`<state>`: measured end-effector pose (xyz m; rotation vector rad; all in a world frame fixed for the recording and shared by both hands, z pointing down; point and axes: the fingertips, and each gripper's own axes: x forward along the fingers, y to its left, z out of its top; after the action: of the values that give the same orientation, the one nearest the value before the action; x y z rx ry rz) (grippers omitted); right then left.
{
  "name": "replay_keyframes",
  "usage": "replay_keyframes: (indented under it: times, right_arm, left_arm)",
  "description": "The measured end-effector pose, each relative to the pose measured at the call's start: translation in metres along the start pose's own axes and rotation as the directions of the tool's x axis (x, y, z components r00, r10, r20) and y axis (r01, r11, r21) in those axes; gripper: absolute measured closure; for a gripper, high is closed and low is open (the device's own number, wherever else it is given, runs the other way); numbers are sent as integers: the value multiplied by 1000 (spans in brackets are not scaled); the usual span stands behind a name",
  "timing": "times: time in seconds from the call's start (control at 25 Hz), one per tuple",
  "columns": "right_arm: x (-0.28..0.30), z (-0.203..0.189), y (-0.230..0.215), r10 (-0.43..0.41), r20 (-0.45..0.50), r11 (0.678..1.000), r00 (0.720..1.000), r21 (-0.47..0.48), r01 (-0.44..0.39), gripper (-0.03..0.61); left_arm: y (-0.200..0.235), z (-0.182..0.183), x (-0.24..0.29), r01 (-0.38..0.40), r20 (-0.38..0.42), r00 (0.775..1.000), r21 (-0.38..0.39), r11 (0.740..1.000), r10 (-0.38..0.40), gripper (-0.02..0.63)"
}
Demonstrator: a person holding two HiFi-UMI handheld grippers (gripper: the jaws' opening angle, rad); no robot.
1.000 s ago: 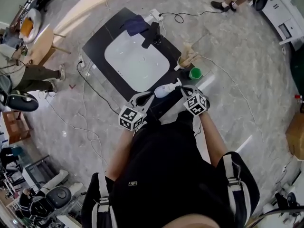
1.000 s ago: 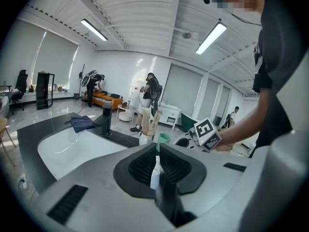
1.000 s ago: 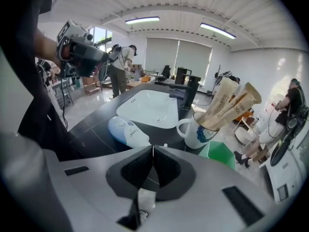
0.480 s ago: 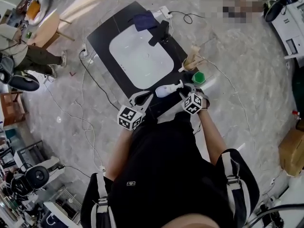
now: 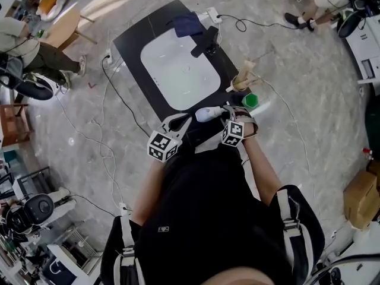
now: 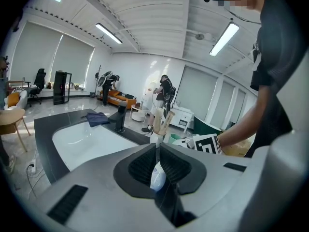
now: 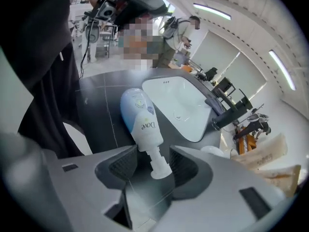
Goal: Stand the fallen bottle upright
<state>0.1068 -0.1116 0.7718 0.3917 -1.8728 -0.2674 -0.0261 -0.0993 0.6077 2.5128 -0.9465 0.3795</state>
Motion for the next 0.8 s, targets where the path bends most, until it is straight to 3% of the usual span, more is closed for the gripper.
replay_keyframes:
  times: [0.24,0.36,0.52,0.8]
  right_arm:
    - [10,0,2,41,-37,998,998,-41,-42,308]
    - [7,-6,-3,25,-24,997,999,68,-24,296]
    - [1,-17,-10,-10,11,964,1000,267,7,296]
    - [3,-44,-14,-16,-33,913,999,406,28,298]
  left_arm:
    - [3,-2,-1,-6,-1,1000,-2,1000,6,581]
    - [3,-6,-4,-7,-6,1000,-8,1000,7,581]
    - [4,-9,-6,-5,-9,1000,-14,1000,5,581]
    - [1,-6,-1,9,-15,1000,-10,1000,-9,581]
